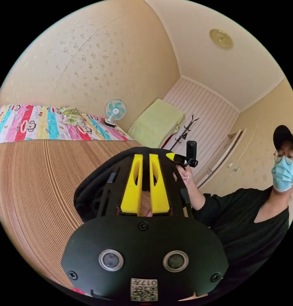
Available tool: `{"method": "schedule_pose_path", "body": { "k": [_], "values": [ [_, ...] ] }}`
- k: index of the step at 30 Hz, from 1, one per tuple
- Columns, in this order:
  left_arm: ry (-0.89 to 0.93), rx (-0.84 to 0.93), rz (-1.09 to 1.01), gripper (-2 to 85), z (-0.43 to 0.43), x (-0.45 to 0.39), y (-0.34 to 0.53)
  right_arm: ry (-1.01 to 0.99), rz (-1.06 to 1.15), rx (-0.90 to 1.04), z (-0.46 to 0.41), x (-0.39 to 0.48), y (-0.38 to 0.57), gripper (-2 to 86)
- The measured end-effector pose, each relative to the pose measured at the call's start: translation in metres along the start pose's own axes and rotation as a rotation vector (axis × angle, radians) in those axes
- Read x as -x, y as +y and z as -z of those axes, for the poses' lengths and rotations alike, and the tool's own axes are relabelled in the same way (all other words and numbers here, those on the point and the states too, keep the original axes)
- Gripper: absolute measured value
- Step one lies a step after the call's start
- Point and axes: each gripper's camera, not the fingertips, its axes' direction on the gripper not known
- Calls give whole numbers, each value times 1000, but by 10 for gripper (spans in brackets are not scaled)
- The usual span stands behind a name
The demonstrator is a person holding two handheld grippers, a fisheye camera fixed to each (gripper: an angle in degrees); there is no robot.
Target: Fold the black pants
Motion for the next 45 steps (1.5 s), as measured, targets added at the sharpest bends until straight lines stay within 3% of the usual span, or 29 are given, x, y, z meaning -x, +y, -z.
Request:
{"method": "schedule_pose_path", "body": {
  "k": [3, 5, 8, 11, 13, 16, 19, 21, 23, 28, 32, 36, 38, 40, 44, 45],
  "values": [
    [-64, 186, 129, 49, -34, 34, 117, -35, -101, 180, -52, -29, 111, 35],
    [-168, 294, 283, 70, -52, 62, 183, 75, -303, 424, -100, -67, 205, 70],
    [-222, 360, 497, 133, -54, 97, 247, 47, -495, 424, -101, -96, 270, 112],
    [-182, 134, 553, 146, -20, 117, 236, -36, -602, 200, -79, -127, 258, 155],
    [-134, 39, 571, 156, -12, 149, 204, -58, -636, 157, -85, -152, 237, 183],
    [-40, 177, 659, 176, -54, 207, 173, -167, -685, 217, -136, -195, 209, 208],
    [108, 355, 752, 157, -118, 233, 179, -274, -763, 298, -198, -211, 208, 179],
    [51, 291, 763, 142, -116, 220, 184, -262, -796, 300, -204, -203, 209, 159],
    [49, 337, 740, 125, -114, 196, 186, -296, -738, 320, -194, -178, 209, 128],
    [326, 216, 690, 103, -127, 108, 189, -363, -480, 249, -123, -120, 176, 104],
    [306, 156, 522, 99, -161, 55, 122, -215, -194, 301, -49, -86, 98, 100],
    [383, 101, 389, 105, -238, 15, 45, -88, -80, 312, 30, -78, 42, 107],
    [394, 164, 368, 117, -289, 6, 22, 76, -126, 354, 75, -93, 24, 112],
    [371, 346, 367, 145, -354, 1, 11, 303, -237, 390, 107, -110, 25, 112],
    [321, 401, 376, 126, -367, 8, 50, 923, -558, 305, 168, -107, 72, 84],
    [295, 389, 395, 118, -352, 20, 72, 949, -559, 273, 170, -99, 82, 79]
  ]
}}
